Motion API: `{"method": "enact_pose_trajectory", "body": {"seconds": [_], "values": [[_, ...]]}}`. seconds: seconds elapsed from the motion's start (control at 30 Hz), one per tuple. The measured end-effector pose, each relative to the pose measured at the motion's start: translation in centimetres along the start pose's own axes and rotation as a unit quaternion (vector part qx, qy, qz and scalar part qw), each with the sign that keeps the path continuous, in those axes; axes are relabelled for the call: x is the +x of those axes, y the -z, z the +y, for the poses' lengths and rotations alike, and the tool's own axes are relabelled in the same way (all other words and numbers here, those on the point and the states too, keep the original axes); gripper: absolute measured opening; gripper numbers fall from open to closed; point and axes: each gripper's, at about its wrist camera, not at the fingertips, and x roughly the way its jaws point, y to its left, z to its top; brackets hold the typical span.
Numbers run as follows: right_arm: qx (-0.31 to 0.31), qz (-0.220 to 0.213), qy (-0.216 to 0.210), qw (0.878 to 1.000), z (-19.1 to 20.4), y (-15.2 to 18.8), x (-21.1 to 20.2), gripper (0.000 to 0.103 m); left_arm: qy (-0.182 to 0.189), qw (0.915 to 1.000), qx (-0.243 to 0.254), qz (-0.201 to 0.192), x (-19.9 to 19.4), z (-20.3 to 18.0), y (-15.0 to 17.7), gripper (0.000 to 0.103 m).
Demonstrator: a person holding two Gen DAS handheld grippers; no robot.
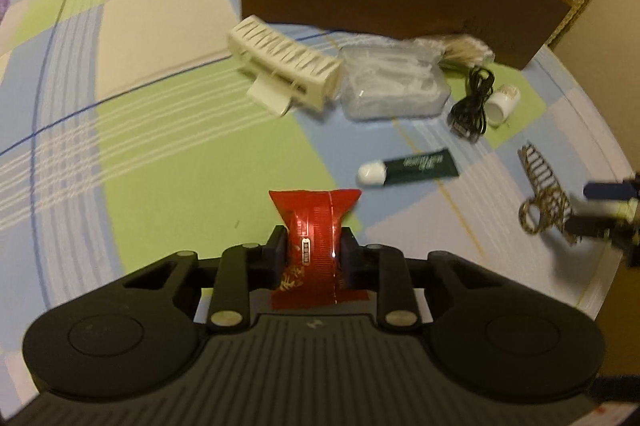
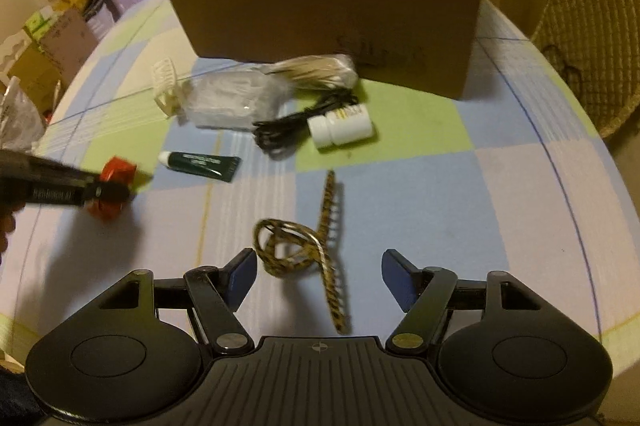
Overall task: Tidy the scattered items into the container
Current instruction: 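Carry the red packet and hair clip with both tools over the box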
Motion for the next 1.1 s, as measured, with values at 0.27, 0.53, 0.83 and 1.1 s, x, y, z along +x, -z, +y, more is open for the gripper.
{"method": "enact_pose_trajectory", "body": {"seconds": [0.27, 0.53, 0.83, 1.1], "values": [[-0.015, 0.011, 0.002, 1.0, 0.9, -0.3, 2.3, 0.066, -0.004, 0.9999, -0.004, 0.014, -1.4, -0.4, 2.0, 0.026], [-0.03, 0.015, 0.008, 0.999, 1.3, -0.1, 2.8, 0.039, -0.011, 0.9996, 0.026, 0.01, -0.7, -1.6, 1.7, 0.023], [-0.01, -0.005, 0.002, 1.0, 0.4, -0.1, 0.0, 0.038, 0.004, 0.9989, 0.046, -0.012, -2.6, -3.0, 1.4, 0.022], [-0.007, -0.032, 0.007, 0.999, -0.1, -2.2, -2.4, 0.038, 0.018, 0.9956, 0.062, -0.067, -5.2, -5.1, -1.7, 0.022]]}}
